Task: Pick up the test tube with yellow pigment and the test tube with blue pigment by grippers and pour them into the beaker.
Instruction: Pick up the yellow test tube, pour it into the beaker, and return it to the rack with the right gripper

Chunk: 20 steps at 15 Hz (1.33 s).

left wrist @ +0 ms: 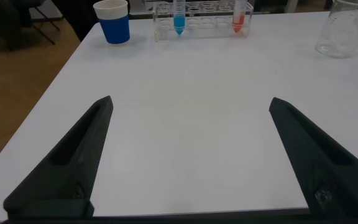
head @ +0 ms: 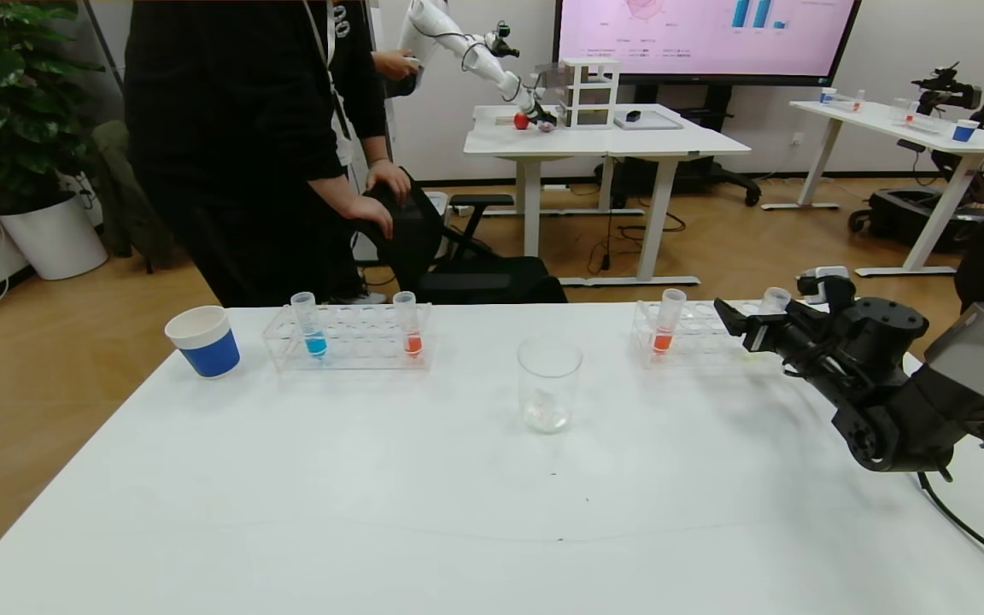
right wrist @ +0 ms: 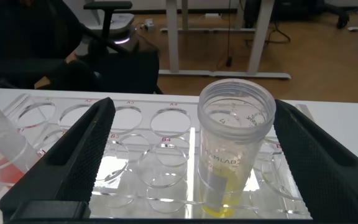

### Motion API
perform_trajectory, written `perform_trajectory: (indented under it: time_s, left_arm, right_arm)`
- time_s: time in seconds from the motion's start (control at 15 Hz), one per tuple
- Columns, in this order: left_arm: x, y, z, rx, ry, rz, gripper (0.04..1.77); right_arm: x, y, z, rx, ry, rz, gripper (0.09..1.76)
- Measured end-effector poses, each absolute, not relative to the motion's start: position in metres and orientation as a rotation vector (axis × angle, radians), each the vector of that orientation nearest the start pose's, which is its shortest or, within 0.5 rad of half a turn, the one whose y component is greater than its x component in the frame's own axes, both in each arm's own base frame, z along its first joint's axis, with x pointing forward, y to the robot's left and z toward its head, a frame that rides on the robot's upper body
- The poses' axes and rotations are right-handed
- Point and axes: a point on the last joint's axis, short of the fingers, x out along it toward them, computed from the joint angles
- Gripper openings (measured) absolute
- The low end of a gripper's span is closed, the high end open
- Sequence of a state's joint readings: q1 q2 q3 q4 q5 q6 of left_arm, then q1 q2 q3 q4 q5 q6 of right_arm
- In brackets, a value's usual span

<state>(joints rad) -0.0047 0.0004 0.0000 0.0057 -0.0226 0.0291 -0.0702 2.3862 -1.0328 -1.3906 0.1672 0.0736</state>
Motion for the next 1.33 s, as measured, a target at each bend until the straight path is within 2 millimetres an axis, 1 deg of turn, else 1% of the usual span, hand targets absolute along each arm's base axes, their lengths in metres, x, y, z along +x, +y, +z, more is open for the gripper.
perform_trajectory:
  time_s: [0.07,0.13,0.2,0.27,0.33,0.4,0.47,0.53,0.6,0.67,0.87,1.07,1.33]
  left_arm:
    - [-0.023,0.0,0.075,0.029,0.006,-0.027,1.75]
    - [-0.023,0.0,0.075,0.029,0.006,-0.027,1.75]
    - [-0.023,0.0,0.075,0.029,0.006,-0.027,1.75]
    - [-0.023,0.0,0.075,0.029,0.006,-0.027,1.75]
    - [-0.023,0.0,0.075,0.029,0.006,-0.027,1.75]
    - [-0.023,0.0,0.075,0.029,0.006,-0.027,1.75]
    - [-0.023,0.0,0.075,0.029,0.006,-0.026,1.75]
    - [-0.023,0.0,0.075,0.029,0.006,-0.028,1.75]
    - [-0.023,0.0,0.075,0.029,0.006,-0.028,1.75]
    - [-0.023,0.0,0.075,0.029,0.006,-0.027,1.75]
    - [-0.023,0.0,0.075,0.029,0.006,-0.027,1.75]
    - [-0.023,0.0,0.075,0.029,0.006,-0.028,1.75]
    - [-0.023,0.0,0.075,0.029,0.006,-0.027,1.75]
  right_arm:
    - [0.432,-0.027,0.055,0.069,-0.033,0.098,1.73]
    - [0.433,-0.027,0.056,0.068,-0.037,0.098,1.62]
    - [0.434,-0.027,0.056,0.068,-0.039,0.098,1.38]
    - [0.434,-0.027,0.057,0.068,-0.041,0.096,0.99]
    - [0.434,-0.03,0.057,0.067,-0.045,0.089,0.52]
    - [0.434,-0.028,0.058,0.065,-0.048,0.091,0.38]
    - [0.434,-0.028,0.058,0.066,-0.049,0.092,0.55]
    - [0.433,-0.027,0.059,0.067,-0.049,0.094,0.66]
    - [0.433,-0.028,0.06,0.066,-0.05,0.092,0.57]
    - [0.432,-0.028,0.062,0.065,-0.054,0.094,0.53]
    - [0.43,-0.027,0.072,0.062,-0.073,0.092,0.53]
    - [0.426,-0.027,0.09,0.047,-0.077,0.093,0.53]
    - [0.415,-0.028,0.122,0.038,-0.054,0.096,0.53]
